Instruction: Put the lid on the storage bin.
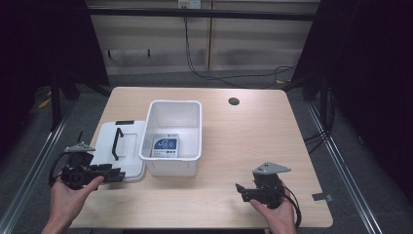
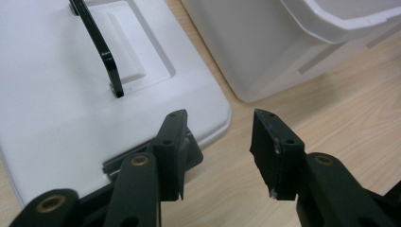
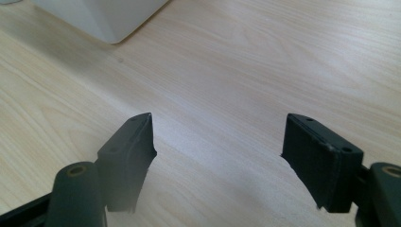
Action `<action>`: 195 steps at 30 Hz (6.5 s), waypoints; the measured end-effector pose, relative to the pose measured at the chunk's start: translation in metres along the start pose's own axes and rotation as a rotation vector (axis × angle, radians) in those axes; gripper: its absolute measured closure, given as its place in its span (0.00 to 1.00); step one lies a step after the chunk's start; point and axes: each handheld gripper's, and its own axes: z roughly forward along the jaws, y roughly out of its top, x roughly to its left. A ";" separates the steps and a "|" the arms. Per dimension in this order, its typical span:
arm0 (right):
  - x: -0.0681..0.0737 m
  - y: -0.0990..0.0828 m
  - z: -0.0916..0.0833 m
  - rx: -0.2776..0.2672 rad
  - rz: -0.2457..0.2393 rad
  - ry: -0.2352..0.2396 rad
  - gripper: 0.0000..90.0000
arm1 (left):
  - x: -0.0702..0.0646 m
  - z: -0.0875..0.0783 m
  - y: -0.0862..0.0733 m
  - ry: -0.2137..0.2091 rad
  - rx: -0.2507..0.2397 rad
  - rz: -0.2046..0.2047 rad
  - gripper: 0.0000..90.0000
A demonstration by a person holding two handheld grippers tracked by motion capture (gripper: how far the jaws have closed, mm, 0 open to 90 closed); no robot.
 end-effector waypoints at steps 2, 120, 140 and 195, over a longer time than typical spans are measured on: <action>0.000 0.000 0.000 -0.007 -0.005 0.002 0.28 | 0.002 0.000 0.004 -0.006 0.010 0.000 0.63; 0.009 0.000 0.008 0.065 -0.063 0.060 0.29 | 0.064 0.098 0.139 0.356 0.585 -0.375 0.92; 0.010 0.000 0.009 0.070 -0.070 0.059 0.29 | 0.066 0.095 0.136 0.352 0.584 -0.389 0.94; 0.012 0.001 0.011 0.080 -0.069 0.062 0.29 | 0.057 0.008 0.172 0.309 0.528 -0.340 0.94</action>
